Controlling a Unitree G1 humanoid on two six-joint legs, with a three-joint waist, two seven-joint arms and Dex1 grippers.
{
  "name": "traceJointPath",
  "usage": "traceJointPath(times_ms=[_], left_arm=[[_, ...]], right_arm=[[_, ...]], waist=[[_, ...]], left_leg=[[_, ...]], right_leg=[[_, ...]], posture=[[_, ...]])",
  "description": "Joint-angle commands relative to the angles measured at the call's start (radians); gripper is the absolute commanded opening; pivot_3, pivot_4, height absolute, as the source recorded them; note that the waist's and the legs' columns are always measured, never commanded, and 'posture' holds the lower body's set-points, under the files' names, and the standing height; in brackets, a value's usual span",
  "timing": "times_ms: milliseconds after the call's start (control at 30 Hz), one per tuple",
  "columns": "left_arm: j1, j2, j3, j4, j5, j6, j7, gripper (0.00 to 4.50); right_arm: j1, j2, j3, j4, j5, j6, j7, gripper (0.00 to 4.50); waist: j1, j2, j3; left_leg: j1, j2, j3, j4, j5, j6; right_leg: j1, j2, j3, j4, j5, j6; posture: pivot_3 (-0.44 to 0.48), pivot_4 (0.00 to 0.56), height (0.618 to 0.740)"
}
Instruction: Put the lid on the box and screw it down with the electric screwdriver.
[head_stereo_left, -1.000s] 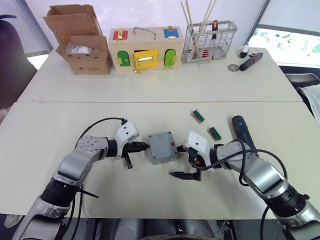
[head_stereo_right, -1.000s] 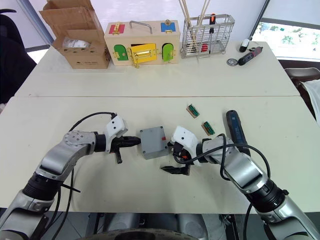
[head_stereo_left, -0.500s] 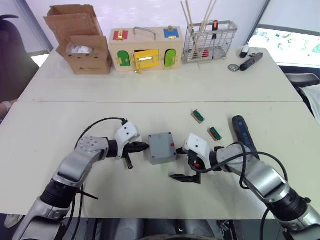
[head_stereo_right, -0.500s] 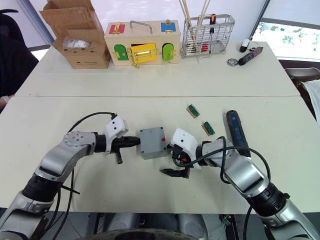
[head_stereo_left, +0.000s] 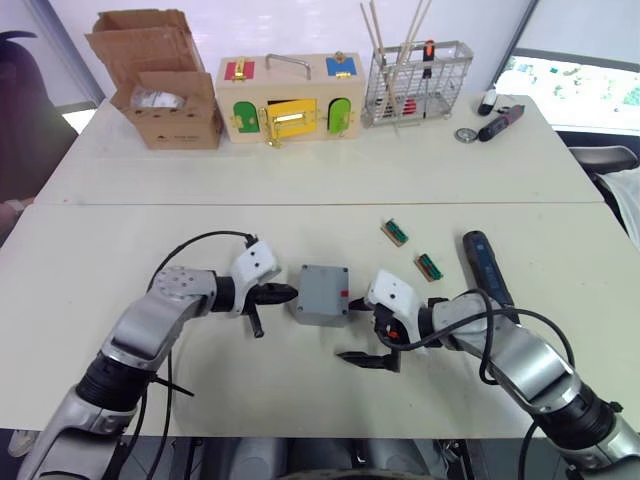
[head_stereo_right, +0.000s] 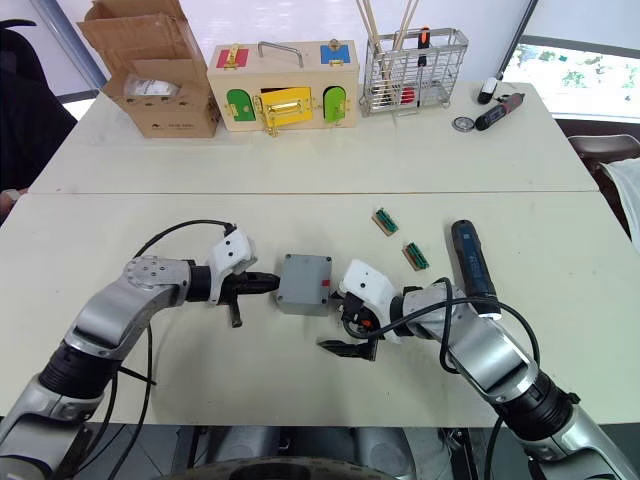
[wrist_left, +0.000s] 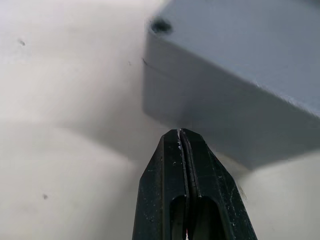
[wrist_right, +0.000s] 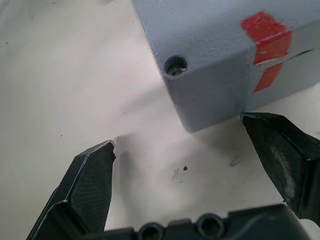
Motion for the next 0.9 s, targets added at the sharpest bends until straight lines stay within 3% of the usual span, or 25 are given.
traceJointPath(times_ms=[33, 267, 367, 467, 600, 800, 900], left_arm=[[0.021, 0.042, 0.015, -0.039, -0.036, 0.001, -0.056, 0.0], [0.017, 0.108, 0.081, 0.015, -0.083, -0.016, -0.122, 0.0], [-0.017, 0.115, 0.159, 0.005, -0.143, 0.015, -0.124, 0.0], [-0.043, 0.117, 0.196, -0.018, -0.19, 0.047, -0.123, 0.0], [-0.099, 0.086, 0.217, -0.116, -0.303, 0.147, -0.108, 0.0], [-0.148, 0.066, 0.209, -0.199, -0.356, 0.21, -0.051, 0.0], [-0.156, 0.073, 0.222, -0.21, -0.379, 0.229, -0.039, 0.0]], right_arm=[[-0.006, -0.01, -0.061, -0.035, 0.032, 0.027, -0.003, 4.47], [0.014, -0.061, -0.257, -0.094, 0.161, 0.163, 0.003, 4.47], [-0.031, 0.015, -0.475, -0.065, 0.292, 0.236, -0.042, 4.47], [-0.078, 0.069, -0.562, -0.01, 0.319, 0.234, -0.107, 4.47], [-0.183, 0.135, -0.507, 0.216, 0.149, 0.046, -0.267, 4.47], [-0.29, 0.207, -0.427, 0.507, 0.019, -0.155, -0.347, 4.47], [-0.304, 0.218, -0.4, 0.6, -0.02, -0.236, -0.342, 3.78]], waist=[[0.001, 0.0, 0.0], [0.002, 0.0, 0.0], [0.002, 0.0, 0.0], [0.002, 0.0, 0.0], [0.0, 0.0, 0.0], [-0.008, 0.0, 0.0], [-0.009, 0.0, 0.0]], left_leg=[[0.0, 0.0, 0.0, 0.0, 0.0, 0.0], [0.0, 0.0, 0.0, 0.0, 0.0, 0.0], [0.0, 0.0, 0.0, 0.0, 0.0, 0.0], [0.0, 0.0, 0.0, 0.0, 0.0, 0.0], [0.0, 0.0, 0.001, 0.0, 0.0, 0.0], [0.0, 0.0, 0.002, -0.001, 0.001, -0.002], [0.0, 0.0, 0.003, -0.001, 0.003, -0.005]], right_leg=[[0.0, 0.0, 0.0, 0.0, 0.0, 0.0], [0.0, 0.0, 0.0, 0.0, 0.0, 0.0], [0.0, 0.0, 0.0, 0.0, 0.0, 0.0], [0.0, 0.0, 0.0, 0.0, 0.0, 0.0], [0.0, 0.0, 0.0, 0.0, 0.0, 0.0], [-0.002, 0.001, 0.001, 0.001, 0.0, 0.0], [-0.002, 0.001, 0.002, 0.002, 0.0, 0.0]], posture=[[0.0, 0.15, 0.74], [0.0, 0.15, 0.74], [0.0, 0.15, 0.74], [0.0, 0.15, 0.74], [0.0, 0.15, 0.74], [0.0, 0.15, 0.74], [0.0, 0.15, 0.74]])
